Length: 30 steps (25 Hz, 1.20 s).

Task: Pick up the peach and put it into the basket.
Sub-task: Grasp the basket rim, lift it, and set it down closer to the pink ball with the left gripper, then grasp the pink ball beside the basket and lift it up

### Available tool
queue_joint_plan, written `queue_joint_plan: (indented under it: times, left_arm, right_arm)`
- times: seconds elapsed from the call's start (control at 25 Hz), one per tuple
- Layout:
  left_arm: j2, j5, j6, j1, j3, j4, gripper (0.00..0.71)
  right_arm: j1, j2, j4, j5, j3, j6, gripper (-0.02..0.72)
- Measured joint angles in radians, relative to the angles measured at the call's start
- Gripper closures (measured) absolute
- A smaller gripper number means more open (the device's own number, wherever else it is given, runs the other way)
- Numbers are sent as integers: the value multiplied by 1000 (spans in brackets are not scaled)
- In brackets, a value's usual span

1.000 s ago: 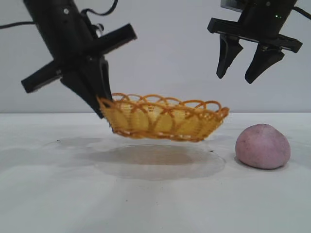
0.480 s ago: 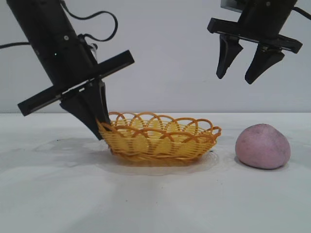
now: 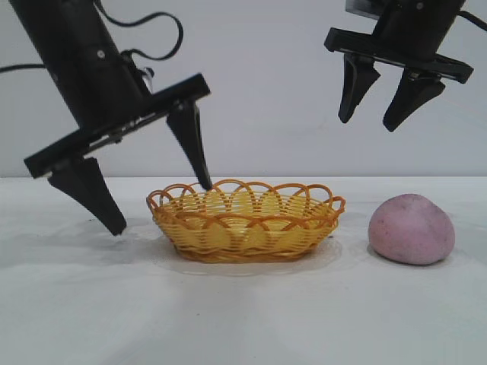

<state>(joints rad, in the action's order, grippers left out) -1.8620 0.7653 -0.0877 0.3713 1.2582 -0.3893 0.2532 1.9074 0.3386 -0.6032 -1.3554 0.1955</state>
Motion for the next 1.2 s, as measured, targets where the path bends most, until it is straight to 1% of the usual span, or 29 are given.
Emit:
queue_joint_plan:
  times: [0.04,0.16,0.24,0.32,0.48,0.56,0.64,0.68,0.72,0.76,0.84,0.96,1.08,1.2]
  left_arm:
    - [6,19,0,0,20,49,319]
    - [8,65,17,-2,74,216,310]
    - [8,90,33,-21,99,288,310]
    - [8,105,35,-56,117,328,310]
    - [8,136,37,-158,121,350,310]
    - [8,167,37,-213,121,352,310]
    - [8,201,37,-256,121,354,310]
    - [8,219,37,-275,121,356,310]
    - [10,233,37,-289,121,357,350]
    - [16,250,37,-300,121,358,331]
    - [32,279,37,-312,121,383,331]
    - [86,301,37,-311,112,416,331]
    - [168,319,37,-311,86,432,331]
    - [282,326,39,-311,22,432,331]
  right_arm:
    - [0,0,0,0,0,0,297]
    - [0,0,0,0,0,0,297]
    - [0,0,0,0,0,0,297]
    - [0,0,0,0,0,0,297]
    - [0,0,0,-2,0,0,297]
    - [0,0,0,-4,0,0,297]
    - [0,0,0,-6,0,0,297]
    - [0,0,0,-8,0,0,297]
    - [0,0,0,-8,0,0,297]
    - [0,0,0,-8,0,0,297]
    - [0,0,0,-10,0,0,297]
    - [0,0,0,-12,0,0,297]
    - [0,0,0,-16,0,2,297]
    - [0,0,0,-21,0,2,297]
